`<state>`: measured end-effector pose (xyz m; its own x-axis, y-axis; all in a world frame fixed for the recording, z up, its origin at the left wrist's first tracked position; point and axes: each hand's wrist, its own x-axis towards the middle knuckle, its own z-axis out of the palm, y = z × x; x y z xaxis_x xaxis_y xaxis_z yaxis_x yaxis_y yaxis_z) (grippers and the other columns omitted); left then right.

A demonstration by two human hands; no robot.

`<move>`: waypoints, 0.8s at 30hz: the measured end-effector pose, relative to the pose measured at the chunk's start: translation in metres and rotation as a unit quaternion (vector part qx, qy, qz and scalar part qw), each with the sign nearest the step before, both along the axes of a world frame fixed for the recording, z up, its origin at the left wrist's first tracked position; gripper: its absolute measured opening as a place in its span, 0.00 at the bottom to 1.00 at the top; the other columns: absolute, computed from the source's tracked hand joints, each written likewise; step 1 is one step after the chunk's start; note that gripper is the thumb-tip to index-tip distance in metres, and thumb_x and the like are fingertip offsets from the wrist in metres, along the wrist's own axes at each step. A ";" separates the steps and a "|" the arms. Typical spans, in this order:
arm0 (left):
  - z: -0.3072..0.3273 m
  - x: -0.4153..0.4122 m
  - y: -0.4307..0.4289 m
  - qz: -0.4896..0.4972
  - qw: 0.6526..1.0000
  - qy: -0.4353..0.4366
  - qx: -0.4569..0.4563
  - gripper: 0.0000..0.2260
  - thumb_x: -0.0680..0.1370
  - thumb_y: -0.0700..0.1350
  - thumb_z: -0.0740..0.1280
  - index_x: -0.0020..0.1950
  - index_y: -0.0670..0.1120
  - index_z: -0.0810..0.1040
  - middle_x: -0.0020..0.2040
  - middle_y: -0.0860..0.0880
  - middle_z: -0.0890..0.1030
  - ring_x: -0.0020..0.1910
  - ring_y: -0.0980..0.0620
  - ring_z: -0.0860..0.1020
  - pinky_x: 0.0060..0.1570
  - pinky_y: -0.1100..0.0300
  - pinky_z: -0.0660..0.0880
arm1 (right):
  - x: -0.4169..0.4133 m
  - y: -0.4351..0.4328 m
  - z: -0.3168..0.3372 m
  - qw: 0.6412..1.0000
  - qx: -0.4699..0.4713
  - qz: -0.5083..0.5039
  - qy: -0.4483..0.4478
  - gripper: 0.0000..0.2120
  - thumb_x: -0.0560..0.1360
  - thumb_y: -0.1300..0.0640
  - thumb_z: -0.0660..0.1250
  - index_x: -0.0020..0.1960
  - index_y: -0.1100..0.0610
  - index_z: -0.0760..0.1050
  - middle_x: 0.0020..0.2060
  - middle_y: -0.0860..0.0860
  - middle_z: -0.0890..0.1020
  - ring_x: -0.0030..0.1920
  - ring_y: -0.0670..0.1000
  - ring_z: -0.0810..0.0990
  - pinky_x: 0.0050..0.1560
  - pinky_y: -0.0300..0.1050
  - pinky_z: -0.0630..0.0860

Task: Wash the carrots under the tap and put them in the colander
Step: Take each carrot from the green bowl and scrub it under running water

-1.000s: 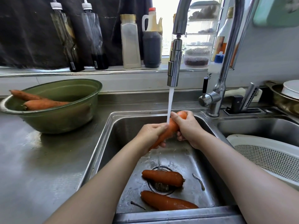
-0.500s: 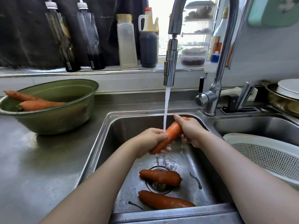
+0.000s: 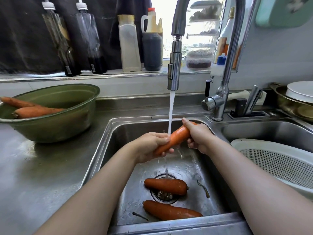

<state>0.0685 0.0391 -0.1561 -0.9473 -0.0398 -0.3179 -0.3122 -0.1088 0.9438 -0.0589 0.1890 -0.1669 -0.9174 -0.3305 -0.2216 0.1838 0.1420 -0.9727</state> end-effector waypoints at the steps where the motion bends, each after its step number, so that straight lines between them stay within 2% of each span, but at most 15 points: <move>1: -0.003 -0.003 0.002 0.023 0.999 -0.002 -0.042 0.13 0.86 0.45 0.61 0.68 0.42 0.77 0.55 0.41 0.86 0.38 0.53 0.82 0.33 0.64 0.76 | 0.001 0.000 0.000 1.000 0.007 0.002 0.004 0.22 0.78 0.41 0.71 0.54 0.60 0.74 0.31 0.54 0.73 0.20 0.48 0.70 0.21 0.37 0.68; 3: -0.006 -0.008 0.007 0.071 0.989 -0.007 -0.126 0.17 0.86 0.53 0.61 0.64 0.42 0.79 0.48 0.43 0.88 0.30 0.54 0.78 0.27 0.64 0.72 | 0.004 -0.002 -0.001 1.000 0.018 0.009 0.024 0.23 0.78 0.42 0.72 0.58 0.62 0.73 0.32 0.56 0.76 0.20 0.48 0.71 0.20 0.38 0.68; 6: -0.005 -0.010 0.009 0.093 0.979 -0.061 -0.171 0.23 0.85 0.62 0.59 0.59 0.43 0.80 0.37 0.48 0.86 0.23 0.55 0.72 0.25 0.64 0.68 | 0.010 -0.005 0.000 0.996 0.047 0.011 0.073 0.20 0.80 0.41 0.69 0.59 0.55 0.72 0.39 0.58 0.80 0.24 0.50 0.75 0.22 0.41 0.71; 8: -0.004 -0.008 0.007 0.086 0.976 -0.085 -0.181 0.24 0.84 0.63 0.58 0.57 0.43 0.80 0.33 0.50 0.82 0.23 0.55 0.70 0.25 0.65 0.65 | 0.008 -0.006 -0.003 0.982 0.113 0.029 0.147 0.12 0.82 0.41 0.64 0.53 0.50 0.74 0.43 0.56 0.82 0.34 0.54 0.79 0.34 0.48 0.78; 10: -0.005 -0.004 0.001 0.078 0.970 -0.088 -0.212 0.24 0.84 0.63 0.59 0.55 0.42 0.81 0.32 0.49 0.81 0.23 0.55 0.69 0.24 0.66 0.63 | 0.006 -0.004 -0.005 0.938 0.221 0.090 0.250 0.14 0.84 0.44 0.57 0.48 0.47 0.78 0.49 0.53 0.82 0.49 0.56 0.80 0.52 0.52 0.78; 12: -0.006 -0.001 -0.004 0.058 0.964 -0.088 -0.245 0.26 0.83 0.63 0.60 0.51 0.41 0.83 0.33 0.48 0.82 0.22 0.55 0.69 0.23 0.66 0.63 | 0.015 -0.007 -0.001 0.861 0.337 0.170 0.340 0.16 0.84 0.45 0.54 0.54 0.43 0.80 0.58 0.50 0.80 0.62 0.56 0.75 0.65 0.55 0.70; 14: -0.006 0.001 -0.011 0.052 0.965 -0.091 -0.239 0.27 0.83 0.63 0.62 0.51 0.39 0.84 0.36 0.47 0.84 0.23 0.55 0.69 0.23 0.65 0.64 | 0.030 -0.013 0.007 0.795 0.390 0.241 0.397 0.19 0.85 0.40 0.52 0.60 0.42 0.80 0.60 0.50 0.81 0.64 0.55 0.75 0.66 0.56 0.68; 17: -0.001 0.006 -0.021 0.040 0.977 -0.103 -0.183 0.22 0.83 0.58 0.66 0.55 0.39 0.83 0.44 0.43 0.87 0.25 0.57 0.72 0.24 0.66 0.66 | 0.041 -0.016 0.012 0.765 0.415 0.284 0.402 0.27 0.81 0.30 0.51 0.52 0.46 0.81 0.47 0.47 0.84 0.52 0.52 0.80 0.53 0.51 0.74; 19: 0.007 0.012 -0.026 0.026 0.985 -0.117 -0.122 0.17 0.84 0.52 0.65 0.59 0.39 0.81 0.49 0.40 0.87 0.27 0.57 0.76 0.26 0.68 0.71 | 0.041 -0.015 0.014 0.764 0.433 0.275 0.391 0.31 0.79 0.26 0.51 0.45 0.48 0.81 0.39 0.46 0.82 0.44 0.50 0.80 0.44 0.48 0.73; 20: 0.011 0.014 -0.028 0.023 0.989 -0.120 -0.089 0.16 0.85 0.50 0.62 0.59 0.38 0.81 0.51 0.39 0.87 0.29 0.56 0.78 0.27 0.68 0.74 | 0.040 -0.015 0.013 0.780 0.426 0.259 0.377 0.33 0.78 0.25 0.51 0.41 0.49 0.80 0.36 0.46 0.82 0.41 0.49 0.80 0.42 0.47 0.72; 22: 0.015 0.016 -0.030 0.037 0.992 -0.116 -0.025 0.19 0.87 0.48 0.57 0.58 0.35 0.81 0.53 0.36 0.86 0.35 0.51 0.84 0.33 0.65 0.79 | 0.036 -0.014 0.010 0.837 0.381 0.222 0.325 0.36 0.77 0.24 0.51 0.40 0.51 0.83 0.34 0.48 0.83 0.39 0.49 0.82 0.43 0.47 0.75; 24: 0.015 0.016 -0.031 0.061 0.993 -0.098 -0.004 0.21 0.86 0.50 0.57 0.55 0.35 0.82 0.53 0.35 0.86 0.43 0.46 0.87 0.40 0.59 0.83 | 0.031 -0.012 0.004 0.885 0.324 0.216 0.254 0.39 0.78 0.25 0.50 0.41 0.54 0.85 0.33 0.50 0.85 0.40 0.51 0.85 0.49 0.49 0.79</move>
<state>0.0843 0.0085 -0.1411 -0.8550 -0.1543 -0.4952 -0.4750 -0.1501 0.8671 -0.0277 0.1770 -0.1630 -0.7723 -0.6290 -0.0885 -0.4610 0.6509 -0.6032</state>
